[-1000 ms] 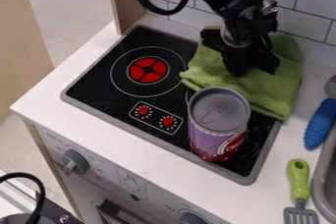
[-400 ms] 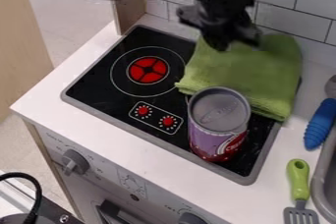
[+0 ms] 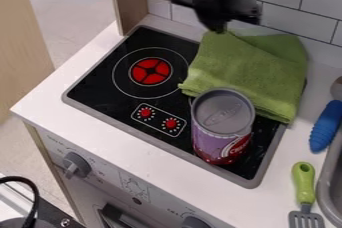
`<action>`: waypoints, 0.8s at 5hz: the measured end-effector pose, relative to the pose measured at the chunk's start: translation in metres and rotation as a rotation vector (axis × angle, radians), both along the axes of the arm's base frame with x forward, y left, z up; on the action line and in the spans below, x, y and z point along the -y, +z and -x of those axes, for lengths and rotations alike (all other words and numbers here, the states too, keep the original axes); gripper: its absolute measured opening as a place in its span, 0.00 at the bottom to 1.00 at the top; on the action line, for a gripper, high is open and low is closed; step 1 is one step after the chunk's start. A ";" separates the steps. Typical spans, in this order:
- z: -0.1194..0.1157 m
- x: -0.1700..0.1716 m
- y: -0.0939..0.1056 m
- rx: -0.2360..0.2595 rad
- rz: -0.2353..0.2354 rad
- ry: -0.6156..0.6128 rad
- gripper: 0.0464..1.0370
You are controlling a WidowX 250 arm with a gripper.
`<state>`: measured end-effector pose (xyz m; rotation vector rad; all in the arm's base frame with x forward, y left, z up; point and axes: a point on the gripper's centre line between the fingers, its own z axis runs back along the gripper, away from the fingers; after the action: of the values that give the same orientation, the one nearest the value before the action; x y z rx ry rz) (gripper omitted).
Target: Moving out the towel from the left side burner to the right side burner
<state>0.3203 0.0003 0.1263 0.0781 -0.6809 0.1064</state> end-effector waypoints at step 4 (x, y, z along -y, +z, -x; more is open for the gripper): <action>0.048 -0.129 -0.007 -0.257 0.048 0.319 0.03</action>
<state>0.2718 0.1296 0.1196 0.1510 -0.4046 0.4124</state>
